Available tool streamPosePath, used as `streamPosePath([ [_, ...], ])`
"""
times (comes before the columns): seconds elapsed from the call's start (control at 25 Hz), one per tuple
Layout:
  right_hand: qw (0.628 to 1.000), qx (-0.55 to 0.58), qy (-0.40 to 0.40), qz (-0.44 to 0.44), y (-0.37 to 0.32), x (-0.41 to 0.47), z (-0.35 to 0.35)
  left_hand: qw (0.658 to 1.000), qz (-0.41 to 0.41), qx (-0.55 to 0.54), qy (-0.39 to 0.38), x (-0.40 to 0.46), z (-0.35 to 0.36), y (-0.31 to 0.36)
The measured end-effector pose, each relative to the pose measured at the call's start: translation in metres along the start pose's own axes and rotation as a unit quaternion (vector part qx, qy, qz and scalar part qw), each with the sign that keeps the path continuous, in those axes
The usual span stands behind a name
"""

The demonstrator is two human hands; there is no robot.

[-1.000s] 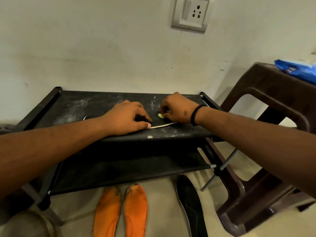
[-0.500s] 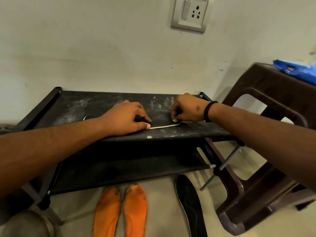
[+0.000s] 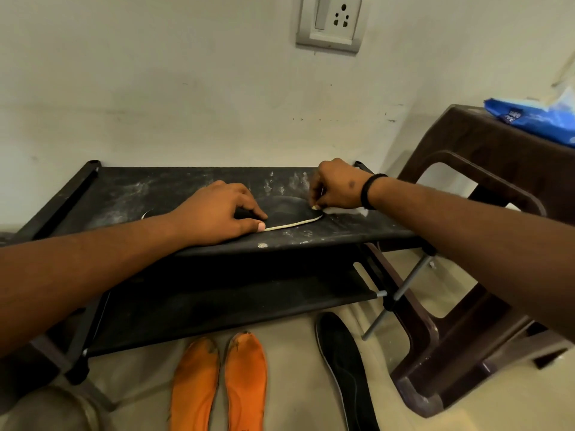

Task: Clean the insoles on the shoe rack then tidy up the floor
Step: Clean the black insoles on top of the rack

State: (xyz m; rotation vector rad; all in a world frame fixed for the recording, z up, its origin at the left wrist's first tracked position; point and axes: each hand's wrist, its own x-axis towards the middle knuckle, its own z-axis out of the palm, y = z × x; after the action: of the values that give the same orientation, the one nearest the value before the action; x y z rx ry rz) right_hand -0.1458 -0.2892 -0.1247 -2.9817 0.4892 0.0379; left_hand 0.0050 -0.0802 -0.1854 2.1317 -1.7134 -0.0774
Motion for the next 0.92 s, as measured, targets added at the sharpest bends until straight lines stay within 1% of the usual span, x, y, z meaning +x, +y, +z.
streamPosePath([
  [0.08, 0.998, 0.039, -0.040, -0.025, -0.005, -0.011, -0.002, 1.000, 0.000, 0.001, 0.003, 0.000, 0.001, -0.001],
  [0.16, 0.996, 0.048, -0.057, -0.040, -0.010, -0.015, 0.000, 1.000, 0.004, -0.003, 0.001, 0.001, 0.001, -0.002],
  [0.36, 1.000, -0.007, 0.009, -0.005, -0.017, -0.004, 0.006, 1.000, -0.008, -0.004, 0.002, -0.001, -0.001, 0.002],
  [0.44, 1.000, -0.011, 0.003, -0.009, -0.026, -0.005, 0.007, 1.000, -0.010, 0.010, 0.009, -0.002, -0.002, 0.003],
  [0.56, 0.998, 0.031, -0.026, -0.046, -0.040, -0.013, 0.010, 1.000, -0.010, 0.022, 0.011, -0.005, -0.003, 0.004],
  [0.6, 0.998, 0.042, -0.028, -0.047, -0.039, -0.013, 0.011, 1.000, -0.015, 0.024, 0.013, -0.004, -0.003, 0.004],
  [0.68, 0.999, 0.040, -0.006, -0.016, -0.030, -0.009, 0.010, 0.998, -0.042, 0.029, 0.024, -0.003, -0.005, 0.006],
  [0.8, 0.999, 0.002, 0.033, 0.041, -0.021, -0.001, 0.011, 0.995, -0.078, 0.033, 0.055, -0.005, -0.008, 0.009],
  [0.92, 0.998, -0.009, 0.036, 0.045, -0.033, 0.001, 0.018, 0.995, -0.083, 0.024, 0.054, -0.005, -0.009, 0.010],
])
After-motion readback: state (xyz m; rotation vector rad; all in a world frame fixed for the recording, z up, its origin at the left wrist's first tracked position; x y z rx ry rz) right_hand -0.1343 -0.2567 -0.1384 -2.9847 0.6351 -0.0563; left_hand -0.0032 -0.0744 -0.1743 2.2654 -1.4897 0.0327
